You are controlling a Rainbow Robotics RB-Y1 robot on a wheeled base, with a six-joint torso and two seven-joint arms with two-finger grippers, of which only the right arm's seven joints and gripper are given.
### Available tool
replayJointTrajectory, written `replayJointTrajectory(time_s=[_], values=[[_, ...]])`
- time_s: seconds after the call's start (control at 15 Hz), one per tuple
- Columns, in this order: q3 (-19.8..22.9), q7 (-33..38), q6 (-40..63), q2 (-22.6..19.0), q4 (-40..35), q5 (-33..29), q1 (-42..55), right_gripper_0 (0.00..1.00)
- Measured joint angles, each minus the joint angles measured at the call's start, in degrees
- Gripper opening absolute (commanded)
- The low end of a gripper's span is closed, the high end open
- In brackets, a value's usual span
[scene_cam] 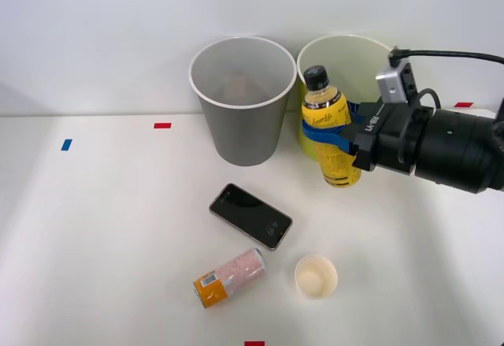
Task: Put cans in the gray bin, plastic bottles in the light green bin
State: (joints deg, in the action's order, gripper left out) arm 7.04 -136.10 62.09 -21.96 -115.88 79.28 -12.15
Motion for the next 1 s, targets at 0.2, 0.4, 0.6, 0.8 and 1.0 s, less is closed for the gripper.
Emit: replayJointTrajectory(time_s=[0.2, 0.4, 0.6, 0.8, 1.0], values=[[1.12, -4.41, -7.45, -1.52, -0.37, 11.50, 2.06, 0.00], [-0.55, -4.18, -17.71, -1.19, -1.38, 11.82, 0.54, 0.00], [-2.39, 2.04, -25.85, -0.47, -0.31, 3.09, -4.03, 0.00], [-0.91, 7.41, -26.74, 0.05, 4.21, -2.95, -9.80, 0.00], [-0.69, 7.35, -29.02, 0.13, 13.79, -4.95, -15.53, 0.00]])
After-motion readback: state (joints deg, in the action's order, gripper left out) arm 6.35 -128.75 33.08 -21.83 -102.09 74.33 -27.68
